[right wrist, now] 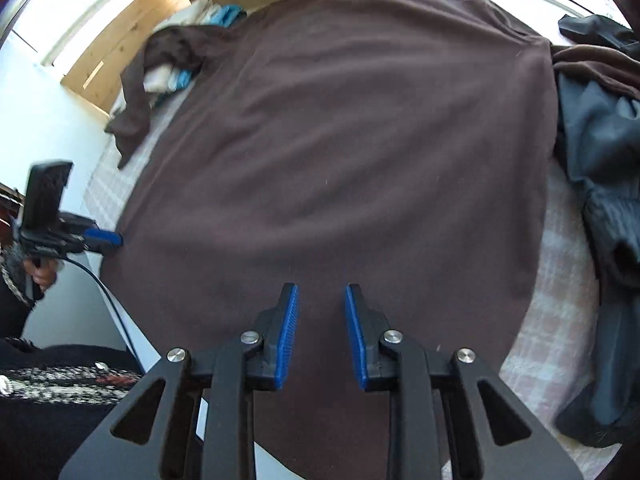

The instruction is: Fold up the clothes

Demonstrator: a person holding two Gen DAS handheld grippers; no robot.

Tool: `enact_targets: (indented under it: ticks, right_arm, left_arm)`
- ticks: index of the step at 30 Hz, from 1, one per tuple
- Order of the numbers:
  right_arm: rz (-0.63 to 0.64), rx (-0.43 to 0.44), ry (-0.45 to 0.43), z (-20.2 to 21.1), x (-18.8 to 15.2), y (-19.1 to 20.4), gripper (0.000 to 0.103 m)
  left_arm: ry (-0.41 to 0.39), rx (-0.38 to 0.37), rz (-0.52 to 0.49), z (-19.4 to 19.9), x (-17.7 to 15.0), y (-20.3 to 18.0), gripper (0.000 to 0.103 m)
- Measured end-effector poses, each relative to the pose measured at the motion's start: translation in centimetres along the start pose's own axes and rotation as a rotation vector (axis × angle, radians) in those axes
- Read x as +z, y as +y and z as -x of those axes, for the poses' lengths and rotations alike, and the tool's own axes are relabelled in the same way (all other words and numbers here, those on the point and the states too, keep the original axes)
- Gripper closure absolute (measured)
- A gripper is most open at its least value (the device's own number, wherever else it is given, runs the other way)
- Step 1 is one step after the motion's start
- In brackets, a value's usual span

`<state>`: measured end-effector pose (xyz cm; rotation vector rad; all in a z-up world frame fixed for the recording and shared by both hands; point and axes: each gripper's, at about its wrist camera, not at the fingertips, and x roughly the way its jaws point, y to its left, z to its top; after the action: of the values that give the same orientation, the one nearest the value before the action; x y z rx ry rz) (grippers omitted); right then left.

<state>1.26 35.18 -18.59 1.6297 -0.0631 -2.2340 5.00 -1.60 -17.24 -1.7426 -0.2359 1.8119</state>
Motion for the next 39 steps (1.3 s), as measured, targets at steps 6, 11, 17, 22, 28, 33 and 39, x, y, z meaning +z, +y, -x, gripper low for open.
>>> enact_targets:
  ticks: [6,11,17,22,28,33,39]
  right_arm:
    - [-0.12,-0.145,-0.018,4.3,-5.3,-1.5,0.074]
    - [-0.345,-0.115,-0.083,7.6,-10.4,-4.6,0.056]
    - [-0.397,-0.072,-0.045,6.3,-12.4,-4.5,0.056]
    - [-0.357,-0.04,-0.021,5.3,-12.7,-3.5,0.056]
    - [-0.387,0.097,-0.046,5.5,-13.2,-4.3,0.093]
    - [-0.428,0.18,-0.134,7.9,-12.6,-5.2,0.093]
    - [-0.468,0.201,-0.222,9.4,-8.8,-6.9,0.093]
  left_arm:
    - [-0.003,0.048,-0.01,2.0,-2.0,0.9,0.073]
    - [-0.002,0.03,0.03,2.5,-4.3,1.4,0.058]
    - [0.06,0.052,0.018,0.4,-4.9,1.1,0.06]
    - [0.047,0.019,-0.002,0.2,-5.3,0.8,0.095]
    - [-0.052,-0.112,0.044,3.1,-5.1,1.3,0.095]
    - [-0.156,-0.146,0.043,5.7,-2.9,1.3,0.096]
    - [-0.231,-0.101,0.011,7.0,2.3,1.3,0.096]
